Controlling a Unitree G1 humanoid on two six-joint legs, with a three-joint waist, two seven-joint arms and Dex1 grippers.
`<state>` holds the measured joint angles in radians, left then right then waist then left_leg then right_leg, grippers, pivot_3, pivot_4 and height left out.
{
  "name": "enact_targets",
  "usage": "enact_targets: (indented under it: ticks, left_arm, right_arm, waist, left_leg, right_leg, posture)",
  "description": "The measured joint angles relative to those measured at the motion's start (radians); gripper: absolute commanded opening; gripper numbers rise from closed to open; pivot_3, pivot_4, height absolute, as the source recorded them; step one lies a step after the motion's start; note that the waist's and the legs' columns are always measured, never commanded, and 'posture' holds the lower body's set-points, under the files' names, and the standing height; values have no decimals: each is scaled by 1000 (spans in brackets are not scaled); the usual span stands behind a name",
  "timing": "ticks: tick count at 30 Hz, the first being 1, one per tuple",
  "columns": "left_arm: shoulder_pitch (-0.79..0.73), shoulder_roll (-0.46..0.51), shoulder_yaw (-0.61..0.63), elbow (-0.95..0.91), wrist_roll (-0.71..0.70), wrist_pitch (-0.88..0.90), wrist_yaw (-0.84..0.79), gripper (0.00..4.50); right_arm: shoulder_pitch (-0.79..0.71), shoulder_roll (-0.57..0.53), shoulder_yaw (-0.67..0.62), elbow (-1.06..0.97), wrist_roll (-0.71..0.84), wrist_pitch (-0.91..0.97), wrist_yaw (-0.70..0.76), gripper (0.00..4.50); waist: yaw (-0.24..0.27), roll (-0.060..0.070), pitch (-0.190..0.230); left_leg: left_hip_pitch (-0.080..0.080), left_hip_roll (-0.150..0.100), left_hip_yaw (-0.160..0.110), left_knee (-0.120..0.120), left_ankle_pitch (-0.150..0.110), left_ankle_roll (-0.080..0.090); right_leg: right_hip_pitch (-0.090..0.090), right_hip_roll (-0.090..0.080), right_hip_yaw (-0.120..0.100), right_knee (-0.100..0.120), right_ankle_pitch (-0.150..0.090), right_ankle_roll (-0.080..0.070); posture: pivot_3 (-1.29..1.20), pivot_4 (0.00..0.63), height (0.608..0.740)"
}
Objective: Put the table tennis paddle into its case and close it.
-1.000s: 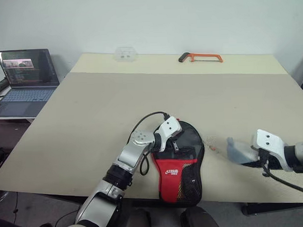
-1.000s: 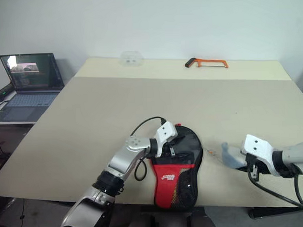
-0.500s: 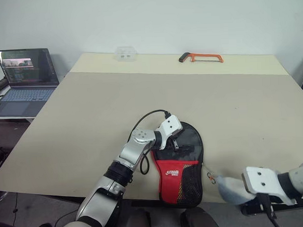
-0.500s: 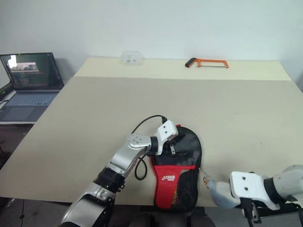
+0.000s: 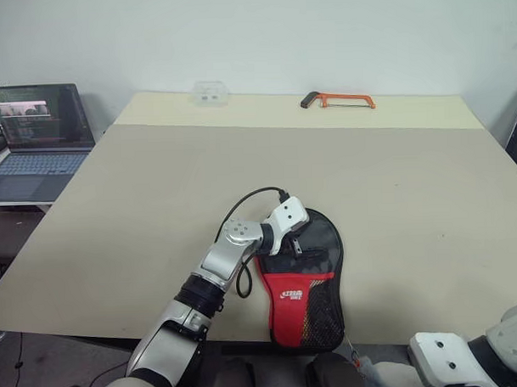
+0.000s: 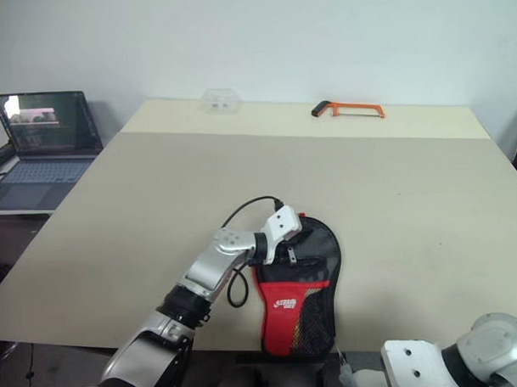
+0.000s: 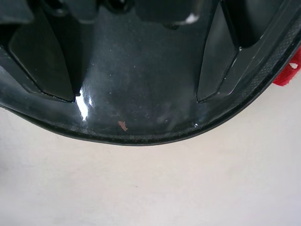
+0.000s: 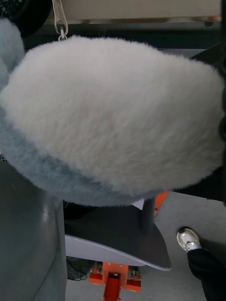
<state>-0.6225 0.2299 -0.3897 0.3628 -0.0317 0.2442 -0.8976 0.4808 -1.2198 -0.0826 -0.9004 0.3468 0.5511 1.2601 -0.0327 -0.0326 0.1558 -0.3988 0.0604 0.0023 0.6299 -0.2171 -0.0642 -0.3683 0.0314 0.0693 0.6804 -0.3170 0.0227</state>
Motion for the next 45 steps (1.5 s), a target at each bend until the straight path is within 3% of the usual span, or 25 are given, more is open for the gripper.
enact_targets:
  ticks: [8, 17, 28, 35, 41, 45]
  left_arm:
    - [-6, 10, -1, 2, 3, 0, -9, 4500]
    - [-21, 3, -1, 25, 3, -4, -9, 4500]
    - [-14, 10, 7, 1, -1, 3, -22, 4500]
    - [16, 57, 37, -79, -36, 78, -60, 4500]
    - [21, 178, 110, -153, -113, 168, -155, 4500]
    - [3, 303, 211, -259, -266, 256, -288, 4500]
  right_arm:
    - [-82, 1, 45, -9, 33, 50, -27, 458]
    - [-297, 7, 5, 168, 56, 71, -69, 456]
    - [-353, 4, 106, 315, -32, 15, -77, 4325]
    - [-440, 7, 106, 485, -57, -62, -45, 4457]
    - [-500, -29, 67, 675, -55, -165, 46, 4457]
    - [-640, -65, -56, 844, 29, -105, 108, 4457]
  waist:
    - [0, -2, -1]
    - [1, -2, -1]
    - [-1, -2, -1]
    - [-1, -1, 1]
    - [0, 3, 14]
    - [-4, 5, 26]
  left_leg:
    - [0, 0, 0, 0, 0, 0]
    - [0, 0, 0, 0, 0, 0]
    - [0, 1, 1, -1, 0, 0]
    - [-1, 1, 1, -1, 0, 0]
    - [-2, 1, 2, -1, 0, 0]
    - [-4, 2, 4, -1, 0, 0]
  right_leg:
    - [0, 0, 0, 0, 0, 0]
    - [0, 0, 0, 0, 0, 0]
    - [-1, 0, 1, 0, 0, 0]
    - [-2, 1, 1, 0, 0, 0]
    - [-4, 1, 1, 1, 0, 0]
    - [-7, 1, 1, 2, 0, -1]
  posture:
    - [0, 150, 740]
    - [0, 150, 740]
    - [0, 150, 740]
    - [0, 150, 740]
    - [0, 150, 740]
    - [0, 150, 740]
